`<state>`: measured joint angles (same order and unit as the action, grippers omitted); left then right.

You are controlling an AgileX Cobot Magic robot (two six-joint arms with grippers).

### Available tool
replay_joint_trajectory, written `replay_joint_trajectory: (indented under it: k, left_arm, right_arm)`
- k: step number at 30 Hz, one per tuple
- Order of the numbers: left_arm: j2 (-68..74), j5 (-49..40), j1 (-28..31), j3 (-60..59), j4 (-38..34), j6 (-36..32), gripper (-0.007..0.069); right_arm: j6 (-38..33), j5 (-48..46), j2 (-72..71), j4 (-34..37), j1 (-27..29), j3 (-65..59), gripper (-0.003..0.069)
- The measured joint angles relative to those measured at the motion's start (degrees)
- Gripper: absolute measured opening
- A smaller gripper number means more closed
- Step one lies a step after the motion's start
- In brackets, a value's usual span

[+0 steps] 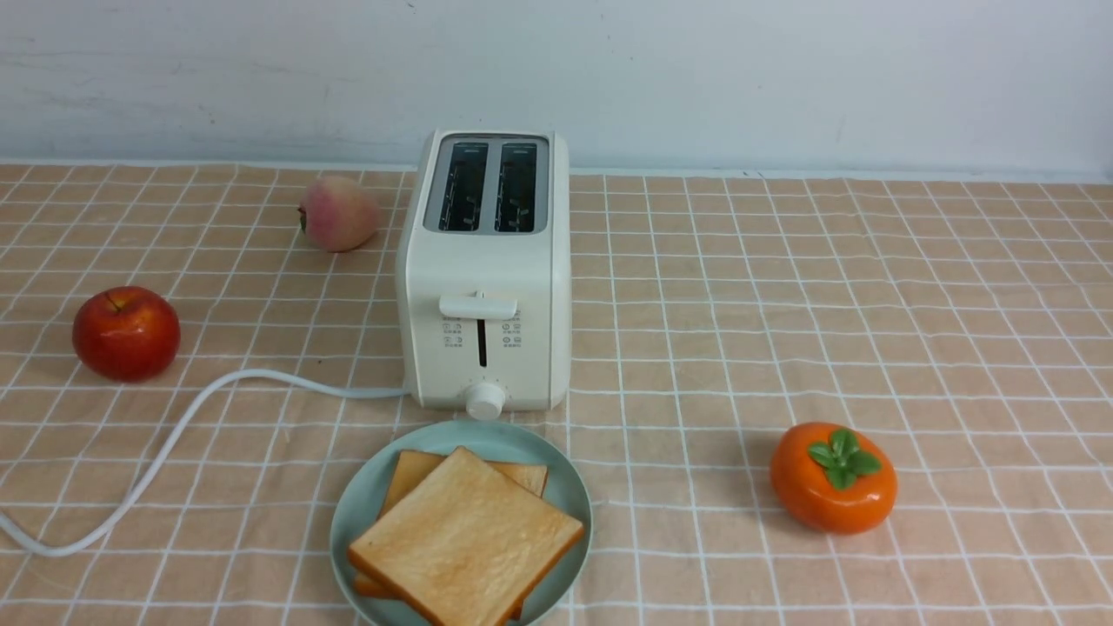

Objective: Take toasted bread from bread machine on light coffee tablecloth place on plate.

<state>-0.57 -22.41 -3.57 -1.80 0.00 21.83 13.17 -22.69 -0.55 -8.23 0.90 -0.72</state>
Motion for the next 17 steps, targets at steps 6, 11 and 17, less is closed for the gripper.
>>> replay_joint_trajectory:
  k: [6,11,17]
  left_arm:
    - [0.0,0.0,0.0,0.0,0.0,0.0,0.0132]
    - [0.0,0.0,0.0,0.0,0.0,0.0,0.0139]
    - [0.0,0.0,0.0,0.0,0.0,0.0,0.0144]
  right_arm:
    - [0.0,0.0,0.0,0.0,0.0,0.0,0.0197]
    - [0.0,0.0,0.0,-0.1,0.0,0.0,0.0202]
    - [0.0,0.0,0.0,-0.1,0.0,0.0,0.0209]
